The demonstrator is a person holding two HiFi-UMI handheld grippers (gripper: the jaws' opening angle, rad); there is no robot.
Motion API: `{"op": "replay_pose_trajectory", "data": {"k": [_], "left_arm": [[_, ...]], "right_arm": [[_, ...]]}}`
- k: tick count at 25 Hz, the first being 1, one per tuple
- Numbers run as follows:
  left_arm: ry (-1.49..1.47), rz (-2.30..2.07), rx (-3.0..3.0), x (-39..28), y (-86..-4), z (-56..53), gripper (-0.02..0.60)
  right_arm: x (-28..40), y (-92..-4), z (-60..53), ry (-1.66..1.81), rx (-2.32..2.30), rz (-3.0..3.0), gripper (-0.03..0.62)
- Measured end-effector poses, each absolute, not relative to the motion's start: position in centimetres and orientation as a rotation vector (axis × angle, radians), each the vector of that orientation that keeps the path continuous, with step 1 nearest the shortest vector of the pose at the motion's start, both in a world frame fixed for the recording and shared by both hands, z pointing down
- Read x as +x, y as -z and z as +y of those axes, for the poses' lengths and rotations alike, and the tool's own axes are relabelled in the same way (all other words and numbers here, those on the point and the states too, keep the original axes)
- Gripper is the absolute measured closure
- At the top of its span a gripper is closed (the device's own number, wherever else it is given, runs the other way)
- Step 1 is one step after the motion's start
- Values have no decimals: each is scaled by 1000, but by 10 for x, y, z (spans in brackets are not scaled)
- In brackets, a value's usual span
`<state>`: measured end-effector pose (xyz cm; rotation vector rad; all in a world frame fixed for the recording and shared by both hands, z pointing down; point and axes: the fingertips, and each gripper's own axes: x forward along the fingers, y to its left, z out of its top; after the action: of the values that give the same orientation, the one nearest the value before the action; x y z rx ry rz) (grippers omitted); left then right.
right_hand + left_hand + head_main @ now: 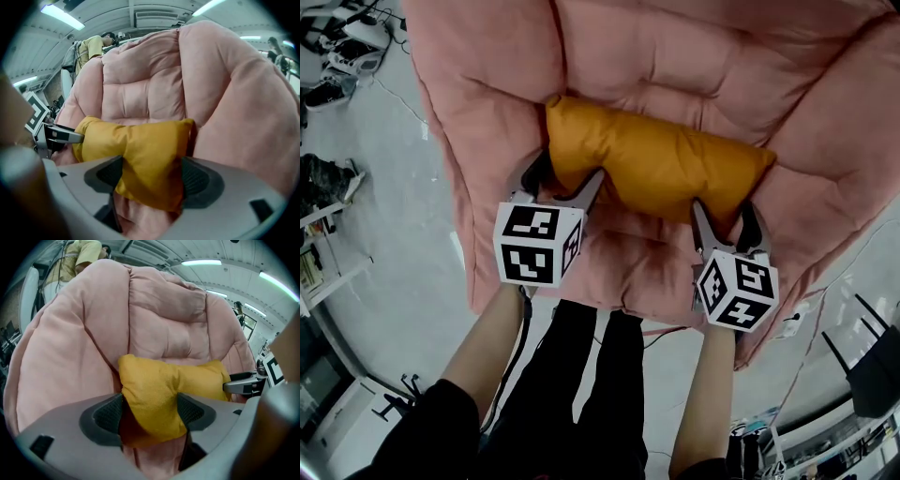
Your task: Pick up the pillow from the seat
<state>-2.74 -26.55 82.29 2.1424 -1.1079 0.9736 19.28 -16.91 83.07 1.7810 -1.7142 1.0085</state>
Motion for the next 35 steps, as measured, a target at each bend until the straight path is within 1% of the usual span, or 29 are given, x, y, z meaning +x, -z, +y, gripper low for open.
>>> {"op": "replay_pose_trajectory", "data": {"k": [12, 18, 24, 26, 30, 35], "left_arm": [[-1022, -1097, 2145, -17, -846, -268, 243], [-1024, -1076, 2169, -11, -851, -268, 305], [-990, -1083, 2200, -8, -845, -257, 361], [-961, -1092, 2222, -9, -840, -256, 383], [-940, -1095, 2233, -20, -832, -257, 397], [-919, -1110, 2258, -27, -811, -262, 402]], "right_arm": [[192, -855, -178, -1012, 1760, -1701, 226], [189, -858, -181, -983, 1766, -1713, 232], [186, -855, -172, -974, 1760, -1743, 314], [185, -851, -173, -966, 1762, -1749, 329], [173, -841, -173, -954, 1767, -1756, 347], [167, -820, -178, -922, 1792, -1756, 350]]}}
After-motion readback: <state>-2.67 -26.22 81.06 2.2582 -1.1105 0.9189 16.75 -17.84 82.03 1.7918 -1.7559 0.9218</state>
